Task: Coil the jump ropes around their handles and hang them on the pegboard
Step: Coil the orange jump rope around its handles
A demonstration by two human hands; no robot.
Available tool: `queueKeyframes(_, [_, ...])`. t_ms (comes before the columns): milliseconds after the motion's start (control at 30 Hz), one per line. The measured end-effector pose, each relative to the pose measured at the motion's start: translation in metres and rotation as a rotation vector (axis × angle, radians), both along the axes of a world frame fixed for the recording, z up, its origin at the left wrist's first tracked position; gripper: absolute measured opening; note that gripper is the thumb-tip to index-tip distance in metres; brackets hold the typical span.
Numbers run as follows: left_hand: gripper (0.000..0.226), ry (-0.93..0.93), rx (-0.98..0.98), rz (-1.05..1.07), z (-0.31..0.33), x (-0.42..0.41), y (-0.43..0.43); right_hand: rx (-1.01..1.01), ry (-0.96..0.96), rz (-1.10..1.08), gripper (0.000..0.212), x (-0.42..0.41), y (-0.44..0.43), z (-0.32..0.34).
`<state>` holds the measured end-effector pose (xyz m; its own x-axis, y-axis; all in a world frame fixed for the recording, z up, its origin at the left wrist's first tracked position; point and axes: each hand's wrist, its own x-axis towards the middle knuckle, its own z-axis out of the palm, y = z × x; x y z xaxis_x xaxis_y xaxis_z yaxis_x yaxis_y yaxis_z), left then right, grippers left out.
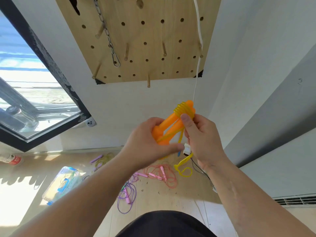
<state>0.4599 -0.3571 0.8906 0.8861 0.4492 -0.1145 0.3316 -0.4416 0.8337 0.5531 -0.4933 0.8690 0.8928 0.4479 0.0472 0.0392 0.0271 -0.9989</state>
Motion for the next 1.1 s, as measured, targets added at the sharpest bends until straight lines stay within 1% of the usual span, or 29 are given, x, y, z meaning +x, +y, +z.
queueKeyframes(33, [0.079,0.019,0.208,-0.029,0.001,-0.002,-0.006,0.013,0.033,-0.032,0.041,-0.001,0.003,0.001])
queueKeyframes(67, [0.083,0.017,0.348,-0.055,0.0,-0.002,-0.012,0.017,0.056,-0.062,0.043,-0.001,0.004,0.001])
queueKeyframes(133, [0.085,-0.015,0.487,-0.064,-0.002,-0.002,-0.019,-0.011,0.051,-0.105,0.047,-0.003,0.006,0.001])
queueKeyframes(200, [0.077,-0.002,0.543,-0.061,-0.002,-0.002,-0.019,-0.046,0.024,-0.125,0.049,-0.004,0.008,-0.001])
queueKeyframes(233, [0.069,0.015,0.531,-0.064,-0.001,-0.001,-0.017,-0.063,0.008,-0.129,0.051,-0.003,0.008,-0.002])
queueKeyframes(300, [0.046,0.005,0.451,-0.074,0.001,0.0,-0.013,-0.076,0.006,-0.124,0.054,-0.002,0.006,-0.004])
queueKeyframes(367, [0.031,-0.03,0.261,-0.078,0.0,0.0,-0.005,-0.042,0.033,-0.095,0.047,-0.002,0.003,-0.006])
queueKeyframes(433, [0.028,-0.038,0.054,-0.114,-0.006,0.0,0.003,0.02,0.051,-0.044,0.033,-0.002,0.0,-0.007])
queueKeyframes(500, [0.032,-0.061,-0.085,-0.166,-0.013,-0.001,0.007,0.105,0.069,0.021,0.015,-0.003,-0.002,-0.004])
queueKeyframes(533, [0.034,-0.085,-0.154,-0.18,-0.016,-0.001,0.006,0.147,0.083,0.05,0.011,-0.004,-0.002,-0.001])
queueKeyframes(600, [0.033,-0.146,-0.242,-0.161,-0.017,-0.001,-0.001,0.2,0.105,0.061,0.015,-0.007,0.001,0.005])
queueKeyframes(633, [0.03,-0.182,-0.219,-0.128,-0.016,0.0,-0.006,0.219,0.113,0.047,0.015,-0.01,0.003,0.007])
queueKeyframes(667, [0.027,-0.219,-0.127,-0.083,-0.016,0.002,-0.01,0.233,0.123,0.023,0.016,-0.012,0.006,0.008])
queueKeyframes(733, [0.03,-0.263,0.138,-0.012,-0.015,0.006,-0.019,0.253,0.141,-0.031,0.017,-0.017,0.012,0.01])
queueKeyframes(800, [0.039,-0.252,0.343,0.038,-0.013,0.011,-0.022,0.242,0.121,-0.059,0.017,-0.018,0.015,0.011])
queueKeyframes(867, [0.042,-0.227,0.436,0.06,-0.012,0.015,-0.018,0.218,0.095,-0.047,0.017,-0.016,0.014,0.014])
queueKeyframes(933, [0.034,-0.206,0.411,0.054,-0.009,0.016,-0.009,0.182,0.063,0.015,0.017,-0.009,0.008,0.015])
queueKeyframes(967, [0.029,-0.185,0.346,0.045,-0.006,0.016,-0.004,0.147,0.043,0.066,0.016,-0.004,0.003,0.015])
queueKeyframes(1000, [0.026,-0.155,0.254,0.036,-0.005,0.015,0.001,0.101,0.026,0.124,0.016,0.001,-0.002,0.015])
queueKeyframes(1033, [0.024,-0.12,0.149,0.022,-0.002,0.014,0.005,0.052,0.012,0.184,0.022,0.007,-0.007,0.014])
queueKeyframes(1100, [0.023,-0.064,-0.075,-0.047,0.001,0.009,0.01,-0.039,-0.028,0.278,0.039,0.015,-0.017,0.012])
